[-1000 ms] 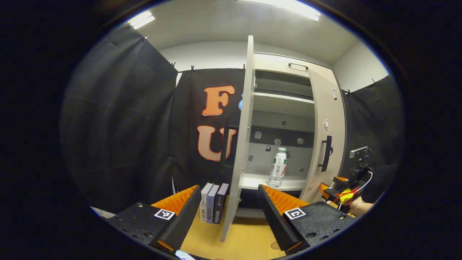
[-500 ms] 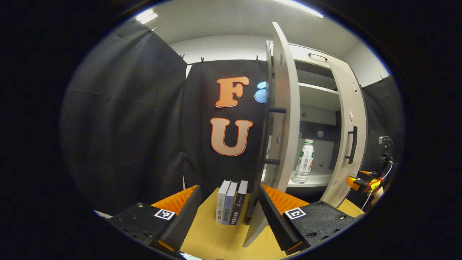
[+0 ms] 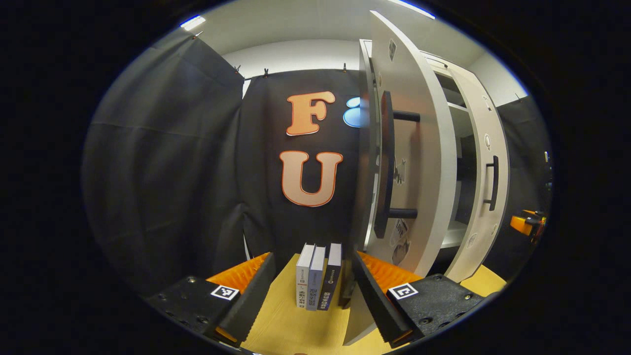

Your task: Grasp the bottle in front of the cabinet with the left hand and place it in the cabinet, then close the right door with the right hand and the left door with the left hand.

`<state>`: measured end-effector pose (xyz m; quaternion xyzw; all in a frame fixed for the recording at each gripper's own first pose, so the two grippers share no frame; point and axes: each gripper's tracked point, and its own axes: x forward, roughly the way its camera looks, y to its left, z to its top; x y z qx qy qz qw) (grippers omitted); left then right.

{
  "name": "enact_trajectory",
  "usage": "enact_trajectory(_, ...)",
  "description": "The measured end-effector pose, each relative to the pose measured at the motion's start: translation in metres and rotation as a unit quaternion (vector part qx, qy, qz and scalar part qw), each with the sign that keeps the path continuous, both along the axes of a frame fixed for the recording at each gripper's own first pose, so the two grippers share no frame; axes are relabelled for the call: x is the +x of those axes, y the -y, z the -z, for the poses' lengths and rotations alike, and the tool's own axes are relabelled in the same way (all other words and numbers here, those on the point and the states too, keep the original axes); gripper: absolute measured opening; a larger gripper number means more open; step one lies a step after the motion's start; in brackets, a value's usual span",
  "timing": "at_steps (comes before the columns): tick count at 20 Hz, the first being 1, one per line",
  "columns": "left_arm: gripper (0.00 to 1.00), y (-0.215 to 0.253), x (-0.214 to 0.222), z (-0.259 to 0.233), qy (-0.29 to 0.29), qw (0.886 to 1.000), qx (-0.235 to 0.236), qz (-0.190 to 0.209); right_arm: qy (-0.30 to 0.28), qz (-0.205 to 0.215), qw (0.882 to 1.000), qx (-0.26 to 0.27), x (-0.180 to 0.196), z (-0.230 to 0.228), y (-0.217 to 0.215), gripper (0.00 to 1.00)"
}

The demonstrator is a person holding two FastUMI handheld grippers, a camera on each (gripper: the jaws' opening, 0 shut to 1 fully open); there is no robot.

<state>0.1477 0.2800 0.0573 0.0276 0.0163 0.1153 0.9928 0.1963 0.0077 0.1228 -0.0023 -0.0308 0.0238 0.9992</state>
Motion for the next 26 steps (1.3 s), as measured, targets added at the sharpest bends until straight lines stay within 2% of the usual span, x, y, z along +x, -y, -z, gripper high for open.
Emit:
enact_trajectory(5, 0.95, 0.003, 0.003, 0.003, -0.008, 1.000, 0.004, -0.003, 0.013, 0.025, 1.000, 0.003, -0.040, -0.021, 0.047, 0.95)
enact_trajectory(6, 0.92, 0.004, 0.003, 0.005, -0.010, 1.000, 0.003, -0.003, 0.015, 0.025, 1.000, 0.003, -0.048, -0.023, 0.051, 0.95)
enact_trajectory(10, 0.95, 0.005, 0.004, 0.003, -0.013, 1.000, 0.011, -0.005, 0.020, 0.015, 1.000, -0.013, -0.072, -0.030, 0.049, 0.95)
enact_trajectory(13, 0.94, 0.012, 0.006, 0.001, -0.016, 1.000, 0.026, 0.000, 0.027, 0.006, 0.999, -0.018, -0.076, -0.037, 0.038, 0.95)
enact_trajectory(14, 0.91, 0.016, 0.006, 0.003, -0.019, 0.999, 0.026, 0.007, 0.028, 0.004, 0.999, -0.017, -0.077, -0.039, 0.034, 0.95)
enact_trajectory(15, 0.94, 0.021, 0.007, 0.004, -0.023, 0.999, 0.022, 0.017, 0.029, 0.001, 0.999, -0.015, -0.077, -0.040, 0.031, 0.95)
enact_trajectory(16, 0.91, 0.025, 0.007, 0.006, -0.027, 0.999, 0.018, 0.024, 0.030, -0.003, 0.999, -0.012, -0.077, -0.040, 0.028, 0.95)
enact_trajectory(18, 0.91, 0.032, 0.009, 0.007, -0.032, 0.999, 0.018, 0.035, 0.029, -0.009, 0.999, -0.010, -0.077, -0.039, 0.024, 0.95)
enact_trajectory(19, 0.94, 0.035, 0.010, 0.006, -0.032, 0.999, 0.021, 0.038, 0.028, -0.011, 0.999, -0.012, -0.076, -0.037, 0.023, 0.95)
enact_trajectory(26, 0.94, 0.064, 0.016, 0.009, -0.035, 0.997, 0.020, 0.059, 0.020, -0.019, 0.999, -0.019, -0.075, -0.033, 0.019, 0.95)
